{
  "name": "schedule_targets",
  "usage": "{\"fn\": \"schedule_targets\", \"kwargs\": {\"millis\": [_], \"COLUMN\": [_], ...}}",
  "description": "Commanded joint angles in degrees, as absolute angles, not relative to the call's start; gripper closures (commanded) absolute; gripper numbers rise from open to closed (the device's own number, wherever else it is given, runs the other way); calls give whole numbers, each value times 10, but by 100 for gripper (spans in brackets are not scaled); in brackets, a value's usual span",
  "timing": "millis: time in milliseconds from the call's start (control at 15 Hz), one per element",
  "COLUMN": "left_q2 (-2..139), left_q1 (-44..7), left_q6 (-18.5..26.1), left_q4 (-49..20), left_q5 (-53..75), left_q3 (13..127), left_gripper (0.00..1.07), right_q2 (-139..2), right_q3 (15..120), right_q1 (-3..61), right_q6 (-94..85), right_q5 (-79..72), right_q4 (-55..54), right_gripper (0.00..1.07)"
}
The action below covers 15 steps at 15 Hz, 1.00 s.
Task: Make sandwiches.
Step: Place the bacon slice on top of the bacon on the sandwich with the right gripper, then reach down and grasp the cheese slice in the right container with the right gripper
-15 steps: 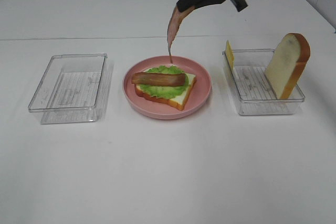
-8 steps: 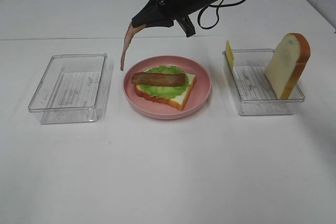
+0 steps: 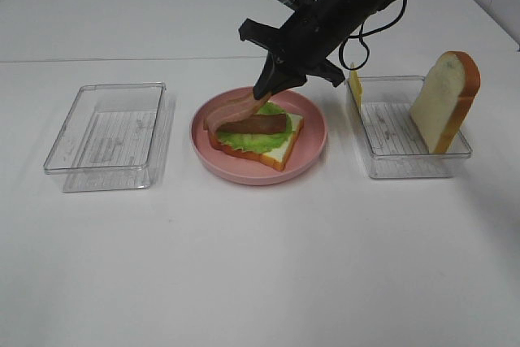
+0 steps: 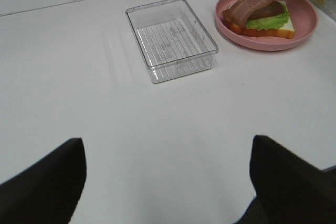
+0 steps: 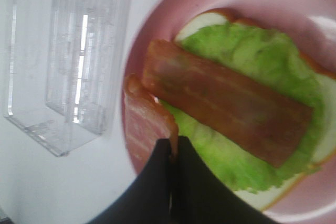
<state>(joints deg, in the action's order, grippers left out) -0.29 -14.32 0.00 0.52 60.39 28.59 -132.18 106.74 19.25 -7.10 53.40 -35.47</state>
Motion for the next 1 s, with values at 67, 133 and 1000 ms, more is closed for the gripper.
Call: {"fn": "schedule_targets", "kwargs": {"millis": [67,133,1000], "left_q2": [-9,-9,-9], "left_q1": [-144,-144,-144], "left_q6": [-5,-5,-5], "left_q4": [7,7,7], "left_q5": [598,598,598], "left_q3": [285,285,285], "left_gripper": [26,26,26], "right_q2": [-1316,-1313,-1238], "right_q3": [1070,1070,1070], "right_q1": [194,194,194], "right_q6": [-38,-36,-18], "right_q5": [526,523,512], "right_q4": [-286,-273,-141], "right_gripper": [107,107,29]}}
